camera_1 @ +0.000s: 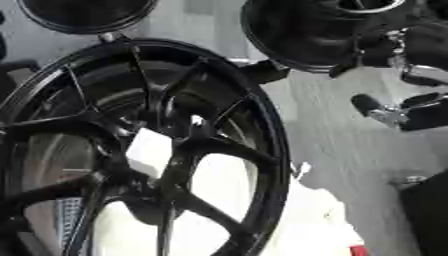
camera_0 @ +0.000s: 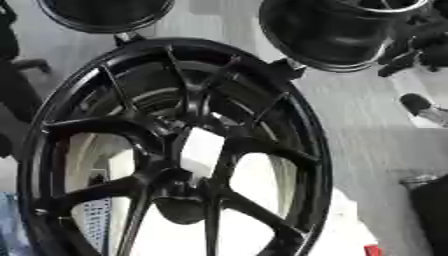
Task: Pull the pin out of the wheel hub.
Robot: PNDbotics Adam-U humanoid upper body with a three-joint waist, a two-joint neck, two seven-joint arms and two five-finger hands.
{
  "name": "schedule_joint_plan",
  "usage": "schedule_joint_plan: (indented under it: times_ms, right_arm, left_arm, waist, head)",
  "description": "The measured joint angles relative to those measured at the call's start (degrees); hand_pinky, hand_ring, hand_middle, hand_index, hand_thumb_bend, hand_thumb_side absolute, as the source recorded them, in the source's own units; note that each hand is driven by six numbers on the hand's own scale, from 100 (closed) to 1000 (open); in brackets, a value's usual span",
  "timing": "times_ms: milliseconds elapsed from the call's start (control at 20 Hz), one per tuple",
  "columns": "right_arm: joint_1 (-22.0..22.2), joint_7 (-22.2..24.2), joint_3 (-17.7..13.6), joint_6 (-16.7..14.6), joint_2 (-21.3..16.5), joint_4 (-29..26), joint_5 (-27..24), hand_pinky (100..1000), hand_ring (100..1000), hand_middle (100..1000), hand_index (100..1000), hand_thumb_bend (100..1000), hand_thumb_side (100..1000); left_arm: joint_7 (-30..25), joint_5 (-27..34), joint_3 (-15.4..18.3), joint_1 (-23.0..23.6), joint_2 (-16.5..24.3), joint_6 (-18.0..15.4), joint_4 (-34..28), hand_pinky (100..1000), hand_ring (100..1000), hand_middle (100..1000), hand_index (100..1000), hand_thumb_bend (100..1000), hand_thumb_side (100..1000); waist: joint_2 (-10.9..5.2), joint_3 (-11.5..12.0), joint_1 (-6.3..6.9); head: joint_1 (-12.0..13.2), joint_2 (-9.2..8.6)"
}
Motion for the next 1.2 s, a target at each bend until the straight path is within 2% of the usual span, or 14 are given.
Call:
schedule_joint_plan:
  times_ms: [400, 650, 950, 1050, 1200]
  right_arm:
    - [-6.8, 7.2, 2.6, -2.0, 0.3, 0.0, -5.7, 904, 847, 770, 810, 100, 153]
    - [-12.6, 11.3, 5.1, -2.7, 2.3, 0.0, -9.8, 897, 840, 766, 813, 100, 169]
    - [-17.2, 16.1, 7.6, -1.8, 4.7, 0.0, -14.3, 894, 837, 764, 815, 100, 172]
    - [-17.6, 17.2, 7.7, -1.4, 4.9, 0.0, -15.6, 887, 834, 769, 826, 100, 211]
    - [-20.5, 19.1, 9.5, -1.8, 7.0, 0.0, -16.9, 886, 837, 775, 834, 100, 217]
  left_arm:
    - [-0.3, 0.2, -0.3, -0.4, 0.5, 0.1, 0.0, 823, 709, 573, 820, 100, 618]
    - [-0.7, 0.3, -0.7, -0.8, 0.5, 0.1, 0.0, 822, 710, 573, 820, 100, 618]
    - [-0.8, 0.4, -0.7, -0.9, 0.5, 0.2, 0.0, 822, 710, 574, 820, 100, 618]
    - [-0.8, 0.4, -0.7, -1.0, 0.5, 0.2, 0.0, 822, 711, 574, 820, 100, 618]
    - [-1.0, 0.9, -1.1, -1.6, 0.4, 0.5, 0.0, 821, 711, 574, 820, 100, 618]
  waist:
    - [0.00, 0.8, -0.50]
    - [-0.28, 1.6, -0.62]
    - [-0.51, 1.9, -0.71]
    - [-0.61, 2.0, -0.67]
    - [-1.66, 3.9, -0.32]
  head:
    - [-1.6, -0.45]
    - [-3.2, -0.88]
    - [-4.0, -0.91]
    - [-4.2, -0.97]
    - [-5.5, -1.45]
